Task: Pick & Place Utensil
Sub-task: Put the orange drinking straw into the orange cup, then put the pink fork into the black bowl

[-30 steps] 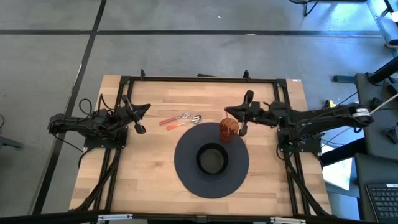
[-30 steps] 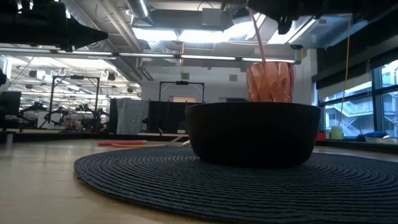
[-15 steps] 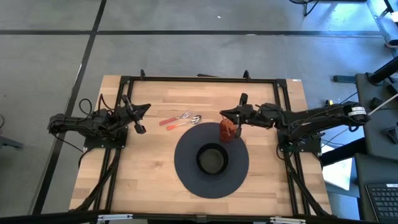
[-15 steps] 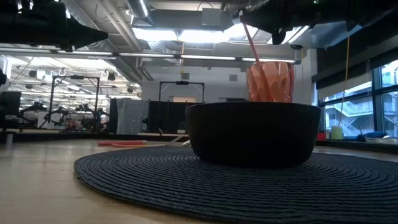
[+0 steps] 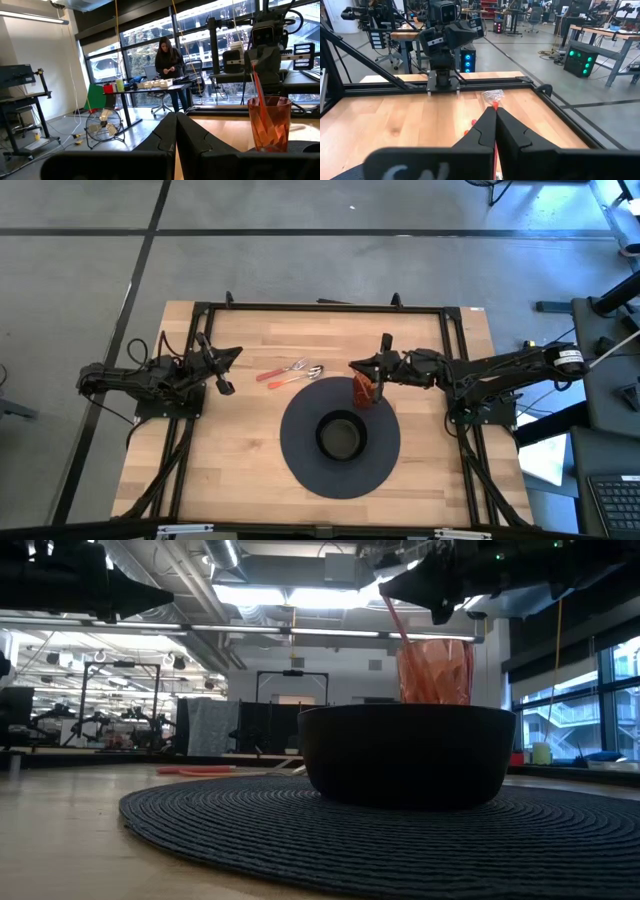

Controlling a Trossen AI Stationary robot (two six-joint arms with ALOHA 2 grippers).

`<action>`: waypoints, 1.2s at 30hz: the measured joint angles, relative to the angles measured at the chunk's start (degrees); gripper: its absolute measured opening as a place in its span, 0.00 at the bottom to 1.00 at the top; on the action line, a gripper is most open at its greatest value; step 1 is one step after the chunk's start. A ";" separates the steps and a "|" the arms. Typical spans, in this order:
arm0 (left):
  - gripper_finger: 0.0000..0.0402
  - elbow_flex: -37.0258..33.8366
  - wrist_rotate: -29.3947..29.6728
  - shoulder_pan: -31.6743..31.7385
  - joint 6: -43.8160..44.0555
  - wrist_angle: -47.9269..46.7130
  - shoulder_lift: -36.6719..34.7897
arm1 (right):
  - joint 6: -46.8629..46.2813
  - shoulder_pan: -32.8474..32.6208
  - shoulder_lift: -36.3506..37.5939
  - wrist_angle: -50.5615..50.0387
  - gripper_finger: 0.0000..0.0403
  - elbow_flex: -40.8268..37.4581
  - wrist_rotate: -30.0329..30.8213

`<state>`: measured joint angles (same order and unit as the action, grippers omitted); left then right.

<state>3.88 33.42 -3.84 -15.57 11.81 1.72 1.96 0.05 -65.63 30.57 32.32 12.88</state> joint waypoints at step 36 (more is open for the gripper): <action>0.01 0.00 -0.01 -0.02 -0.02 -0.02 0.02 | 1.05 -0.43 4.51 -0.40 0.32 2.40 -0.11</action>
<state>3.88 33.41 -3.86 -15.59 11.79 1.74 3.01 -0.37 -61.11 30.17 34.72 12.78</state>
